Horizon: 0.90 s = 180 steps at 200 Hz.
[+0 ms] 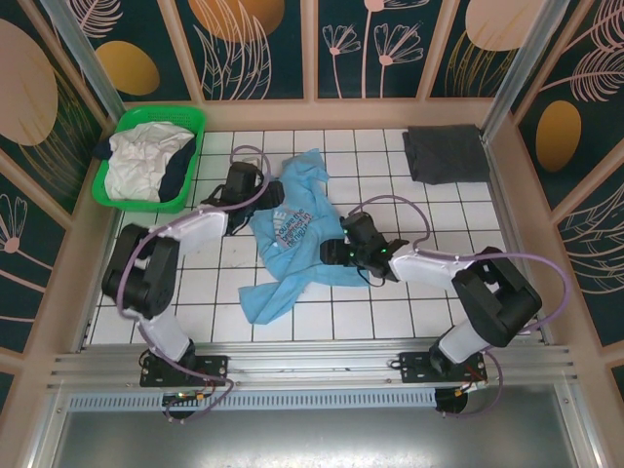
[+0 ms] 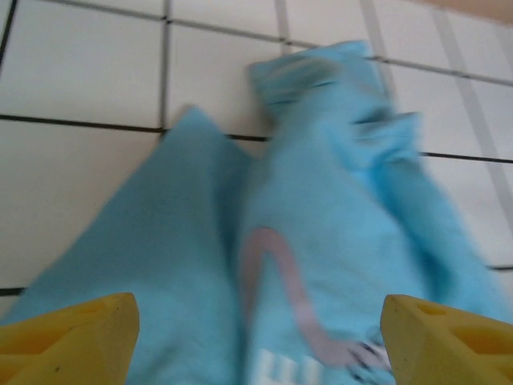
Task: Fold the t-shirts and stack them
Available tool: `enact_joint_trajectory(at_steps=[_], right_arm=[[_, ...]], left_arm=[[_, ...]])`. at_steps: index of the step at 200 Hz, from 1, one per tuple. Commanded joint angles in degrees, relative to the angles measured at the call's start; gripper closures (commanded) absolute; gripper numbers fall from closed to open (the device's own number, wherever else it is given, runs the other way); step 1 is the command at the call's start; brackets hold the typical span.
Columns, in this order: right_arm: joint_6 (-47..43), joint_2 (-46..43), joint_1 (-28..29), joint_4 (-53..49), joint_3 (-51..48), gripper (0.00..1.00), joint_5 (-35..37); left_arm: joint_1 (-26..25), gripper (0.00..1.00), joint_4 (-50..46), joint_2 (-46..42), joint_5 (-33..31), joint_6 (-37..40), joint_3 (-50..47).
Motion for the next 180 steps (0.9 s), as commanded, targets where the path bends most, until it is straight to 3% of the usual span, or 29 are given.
enact_joint_trajectory(at_steps=[1, 16, 43, 64, 91, 115, 139, 180], right_arm=[[2.3, 2.7, 1.0, -2.3, 0.0, 0.31, 8.0], [2.6, 5.6, 0.8, -5.1, 0.9, 0.34, 11.2], [3.4, 7.2, -4.5, -4.9, -0.5, 0.56, 10.8], [1.2, 8.1, -9.7, -1.8, -0.9, 0.69, 6.0], [-2.6, 11.9, -14.1, -4.9, 4.8, 0.85, 7.7], [-5.8, 14.5, -17.8, -4.5, 9.4, 1.00, 6.3], [-8.1, 17.5, -23.0, -5.9, 16.7, 1.00, 6.3], [-13.3, 23.3, -30.2, -11.4, 35.5, 1.00, 8.3]], left_arm=[[2.5, 0.23, -5.2, 6.6, -3.4, 2.6, 5.2], [3.8, 0.26, -8.8, 11.2, -4.5, 2.8, 9.5], [5.2, 0.32, -10.4, 13.7, -5.4, 2.7, 9.2], [5.8, 0.48, -8.7, 12.7, -3.3, 2.6, 6.2], [6.1, 0.64, -8.2, 12.4, -0.9, 2.8, 3.8], [6.3, 0.86, -8.1, 11.8, 0.7, 2.5, 1.5], [6.4, 1.00, -6.5, 8.6, 2.4, 1.5, -2.5], [6.5, 1.00, -5.3, -2.0, 3.1, -0.7, -10.9]])
